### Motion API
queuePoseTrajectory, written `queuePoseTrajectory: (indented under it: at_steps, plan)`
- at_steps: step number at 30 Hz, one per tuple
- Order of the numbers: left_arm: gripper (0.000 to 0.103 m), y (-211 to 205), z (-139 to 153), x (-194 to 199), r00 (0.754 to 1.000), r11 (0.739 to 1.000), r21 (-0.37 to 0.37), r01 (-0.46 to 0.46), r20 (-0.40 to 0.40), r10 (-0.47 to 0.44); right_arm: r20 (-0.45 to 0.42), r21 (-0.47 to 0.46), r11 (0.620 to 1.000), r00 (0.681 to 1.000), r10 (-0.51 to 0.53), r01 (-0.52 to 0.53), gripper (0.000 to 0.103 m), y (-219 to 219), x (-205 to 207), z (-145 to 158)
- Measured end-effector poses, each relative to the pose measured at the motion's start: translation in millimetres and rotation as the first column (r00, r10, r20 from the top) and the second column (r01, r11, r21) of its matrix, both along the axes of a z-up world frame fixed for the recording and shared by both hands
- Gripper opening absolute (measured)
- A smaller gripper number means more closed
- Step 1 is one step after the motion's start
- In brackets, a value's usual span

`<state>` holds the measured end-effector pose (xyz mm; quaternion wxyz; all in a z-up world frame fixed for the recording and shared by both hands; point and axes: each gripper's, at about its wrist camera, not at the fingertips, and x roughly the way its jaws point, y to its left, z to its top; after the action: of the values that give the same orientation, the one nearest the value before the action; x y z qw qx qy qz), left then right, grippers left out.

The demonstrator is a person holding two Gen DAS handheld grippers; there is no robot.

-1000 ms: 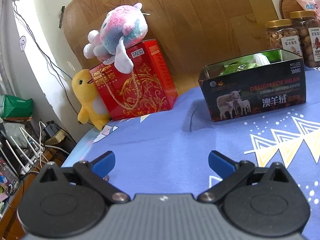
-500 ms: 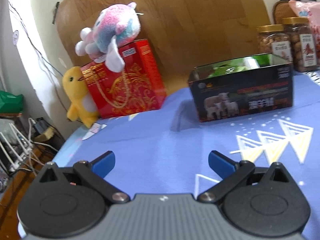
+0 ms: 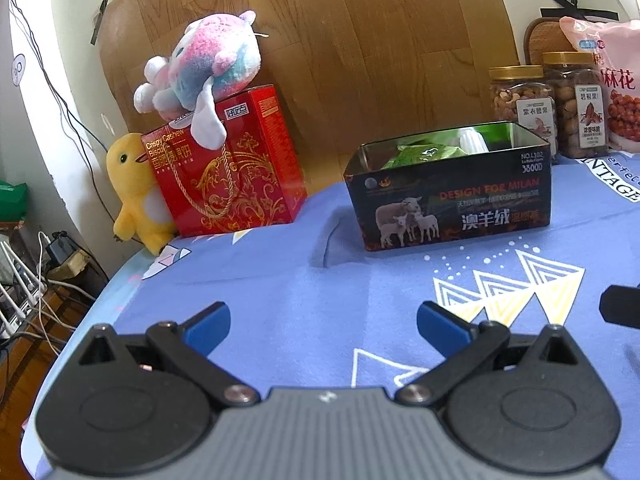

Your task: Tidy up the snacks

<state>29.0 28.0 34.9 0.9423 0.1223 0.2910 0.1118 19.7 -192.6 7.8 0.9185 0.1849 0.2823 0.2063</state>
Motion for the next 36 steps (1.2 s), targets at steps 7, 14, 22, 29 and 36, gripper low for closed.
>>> queuePoseTrajectory:
  at_steps: [7, 14, 22, 29, 36]
  plan:
    - [0.103, -3.1, -0.5, -1.8, 1.0, 1.0, 0.001, 0.013, 0.003, -0.013, -0.002, 0.002, 1.0, 1.0, -0.003, 0.003, 0.063, -0.7, -0.5, 0.4]
    - [0.103, -3.0, -1.2, -3.1, 1.0, 1.0, -0.008, 0.013, 0.006, -0.013, -0.002, 0.003, 1.0, 1.0, -0.002, 0.002, 0.063, 0.6, -1.0, 0.5]
    - [0.103, -2.3, -3.1, -2.8, 1.0, 0.999, -0.033, 0.021, -0.011, -0.021, -0.004, 0.004, 1.0, 1.0, -0.003, 0.003, 0.064, 1.1, -1.4, -0.5]
    - [0.103, 1.8, -6.6, 0.3, 0.998, 0.997, -0.08, 0.011, -0.061, -0.016, -0.01, 0.003, 1.0, 1.0, -0.001, 0.001, 0.064, 1.7, -1.2, -1.6]
    - [0.103, 4.4, -9.3, 1.3, 0.996, 0.994, -0.11, -0.003, -0.086, -0.006, -0.013, 0.0, 1.0, 1.0, 0.001, -0.001, 0.064, 2.6, -1.2, -1.8]
